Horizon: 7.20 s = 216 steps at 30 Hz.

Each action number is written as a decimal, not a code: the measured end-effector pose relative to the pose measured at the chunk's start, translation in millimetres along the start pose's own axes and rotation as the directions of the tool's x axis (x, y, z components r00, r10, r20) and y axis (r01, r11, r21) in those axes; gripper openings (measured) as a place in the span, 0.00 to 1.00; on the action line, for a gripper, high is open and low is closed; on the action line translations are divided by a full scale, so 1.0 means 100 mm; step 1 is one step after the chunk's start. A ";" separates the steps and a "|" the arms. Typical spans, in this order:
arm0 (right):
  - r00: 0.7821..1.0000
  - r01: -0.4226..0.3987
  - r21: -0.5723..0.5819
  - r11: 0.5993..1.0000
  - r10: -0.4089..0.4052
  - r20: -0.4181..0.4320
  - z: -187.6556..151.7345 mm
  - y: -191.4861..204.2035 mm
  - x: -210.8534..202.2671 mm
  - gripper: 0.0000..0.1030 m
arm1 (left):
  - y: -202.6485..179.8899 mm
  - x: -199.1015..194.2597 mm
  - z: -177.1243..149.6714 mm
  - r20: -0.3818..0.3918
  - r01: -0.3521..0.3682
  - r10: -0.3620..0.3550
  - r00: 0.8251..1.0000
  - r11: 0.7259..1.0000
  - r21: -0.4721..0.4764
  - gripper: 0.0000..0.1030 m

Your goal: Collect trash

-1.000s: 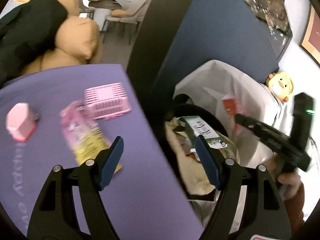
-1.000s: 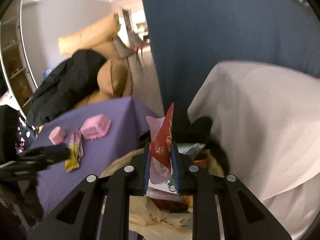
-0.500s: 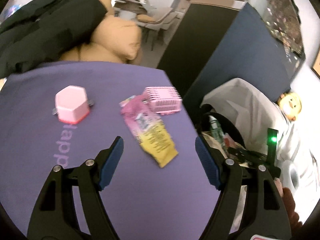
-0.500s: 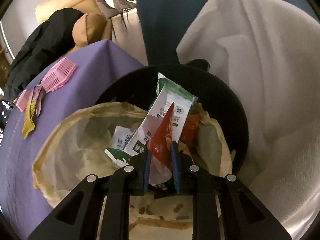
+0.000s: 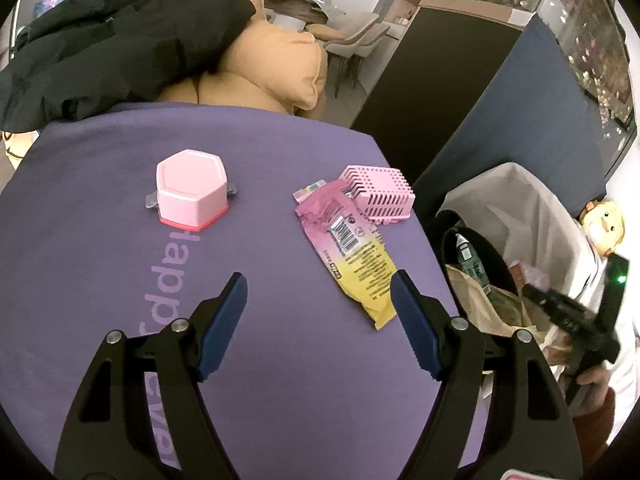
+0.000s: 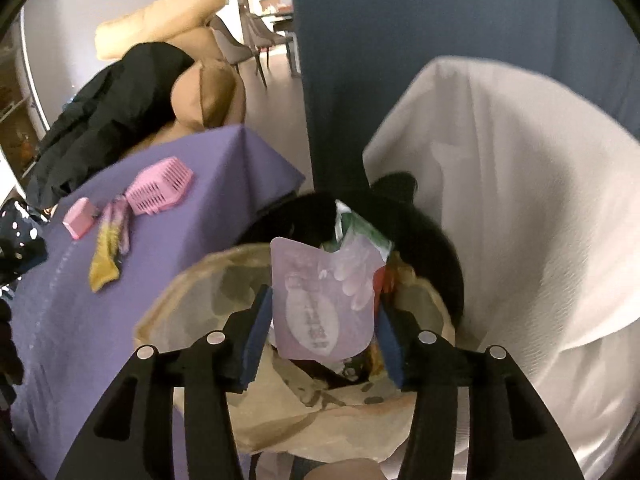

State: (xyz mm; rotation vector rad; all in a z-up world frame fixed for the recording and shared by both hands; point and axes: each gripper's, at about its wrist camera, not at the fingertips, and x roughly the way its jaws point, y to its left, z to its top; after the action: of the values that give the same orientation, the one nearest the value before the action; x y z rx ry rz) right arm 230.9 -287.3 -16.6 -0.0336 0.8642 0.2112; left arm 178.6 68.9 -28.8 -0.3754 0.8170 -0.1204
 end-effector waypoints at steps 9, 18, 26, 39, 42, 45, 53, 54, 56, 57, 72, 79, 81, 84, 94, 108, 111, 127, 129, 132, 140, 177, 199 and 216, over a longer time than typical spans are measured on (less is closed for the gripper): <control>0.989 -0.146 0.078 0.986 0.144 0.028 0.04 -0.08 -0.10 0.68 | 0.07 0.04 -0.04 -0.020 -0.005 0.005 1.000 1.000 -0.026 0.68; 0.994 -0.112 0.014 0.994 0.112 -0.002 0.02 0.04 -0.07 0.69 | 0.05 0.05 -0.05 -0.022 0.005 -0.006 1.000 1.000 -0.026 0.68; 0.997 -0.007 -0.070 0.997 0.012 0.074 0.06 0.19 -0.26 0.69 | -0.24 0.32 0.08 -0.050 0.020 -0.019 0.999 1.000 0.011 0.68; 0.994 -0.078 -0.080 0.994 0.083 0.064 0.05 0.45 -0.25 0.69 | -0.36 0.76 0.11 -0.117 -0.015 0.020 0.993 0.999 0.050 0.28; 0.994 -0.094 -0.099 0.991 0.099 0.055 0.07 0.64 -0.19 0.69 | -0.27 0.55 0.08 -0.089 -0.005 0.010 0.996 0.999 0.048 0.20; 0.990 -0.128 -0.123 0.984 0.134 0.035 0.07 0.87 -0.08 0.69 | -0.15 0.32 0.05 -0.074 0.007 -0.003 0.997 0.999 0.050 0.20; 0.976 -0.211 -0.216 0.953 0.193 -0.104 0.18 1.47 0.59 0.69 | 0.21 0.13 0.01 -0.105 -0.064 0.072 0.992 0.995 0.080 0.21; 0.973 -0.223 -0.225 0.949 0.201 -0.115 0.20 1.53 0.65 0.69 | 0.25 0.11 0.02 -0.101 -0.078 0.086 0.991 0.994 0.079 0.25; 0.966 -0.246 -0.245 0.938 0.216 -0.144 0.27 1.67 0.77 0.69 | 0.32 0.09 0.04 -0.092 -0.103 0.111 0.990 0.990 0.092 0.37; 0.962 -0.256 -0.253 0.933 0.220 -0.160 0.30 1.73 0.82 0.69 | 0.34 0.08 0.04 -0.085 -0.111 0.120 0.989 0.989 0.101 0.40; 0.948 -0.305 -0.269 0.913 0.264 -0.179 0.46 2.05 1.18 0.31 | 0.50 0.20 0.03 -0.135 -0.097 0.106 0.985 0.993 0.074 0.48; 0.957 -0.286 -0.316 0.905 0.256 -0.133 0.36 2.04 0.90 0.20 | 0.54 0.14 0.05 -0.115 -0.048 0.051 0.992 0.998 0.036 0.48; 0.957 -0.288 -0.291 0.912 0.265 -0.117 0.35 1.96 0.79 0.20 | 0.50 0.15 0.06 -0.118 -0.018 0.021 0.993 0.999 0.032 0.48; 0.956 -0.294 -0.235 0.927 0.283 -0.081 0.35 1.75 0.59 0.20 | 0.37 0.23 0.08 -0.126 -0.006 0.013 0.992 0.999 0.051 0.48; 0.963 -0.263 -0.179 0.948 0.269 0.008 0.12 1.29 0.06 0.20 | 0.15 0.62 0.15 -0.140 -0.103 0.110 0.984 0.993 0.056 0.48; 0.950 -0.224 -0.169 0.960 0.254 0.182 0.12 0.93 -0.65 0.20 | -0.55 -0.33 0.37 0.114 -0.082 0.063 0.992 0.981 0.178 0.32; 0.944 -0.230 -0.152 0.961 0.258 0.203 0.16 0.81 -0.75 0.20 | -0.72 -0.50 0.38 0.160 -0.090 0.058 0.985 0.976 0.200 0.33; 0.946 -0.094 -0.051 0.994 0.105 0.308 0.15 -0.05 -1.08 0.20 | -1.67 0.02 0.32 -0.027 0.236 -0.237 0.971 0.935 0.264 0.33; 0.947 -0.076 -0.013 0.997 0.077 0.313 0.12 -0.24 -1.11 0.20 | -1.85 0.27 0.29 -0.077 0.290 -0.279 0.957 0.920 0.265 0.33; 0.948 -0.070 0.036 0.997 0.055 0.315 0.08 -0.45 -1.13 0.20 | -2.09 0.72 0.21 -0.163 0.334 -0.300 0.940 0.906 0.261 0.33; 0.960 -0.055 0.102 0.993 0.025 0.279 -0.08 -0.76 -0.97 0.20 | -2.39 1.51 -0.15 -0.284 0.241 -0.148 0.947 0.912 0.331 0.33; 0.991 -0.074 0.039 0.996 0.078 -0.111 -0.35 -0.15 0.70 0.20 | -1.09 0.03 -0.09 0.013 0.060 -0.063 0.998 0.985 0.162 0.73; 0.978 -0.111 0.087 0.990 0.093 0.184 -0.68 0.29 -0.88 0.65 | -0.99 -0.76 -0.89 0.236 -0.163 0.100 0.966 0.952 0.261 0.91; 0.979 -0.067 0.010 0.998 0.063 0.193 -1.02 0.69 -0.86 0.65 | -1.03 -0.77 -1.00 0.245 -0.272 0.218 0.945 0.938 0.215 0.91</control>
State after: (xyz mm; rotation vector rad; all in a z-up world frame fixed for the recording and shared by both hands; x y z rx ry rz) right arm 86.4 -245.7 -14.1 0.0306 0.6743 0.2640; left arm 57.0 -35.8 0.1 -0.0464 0.6163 0.0542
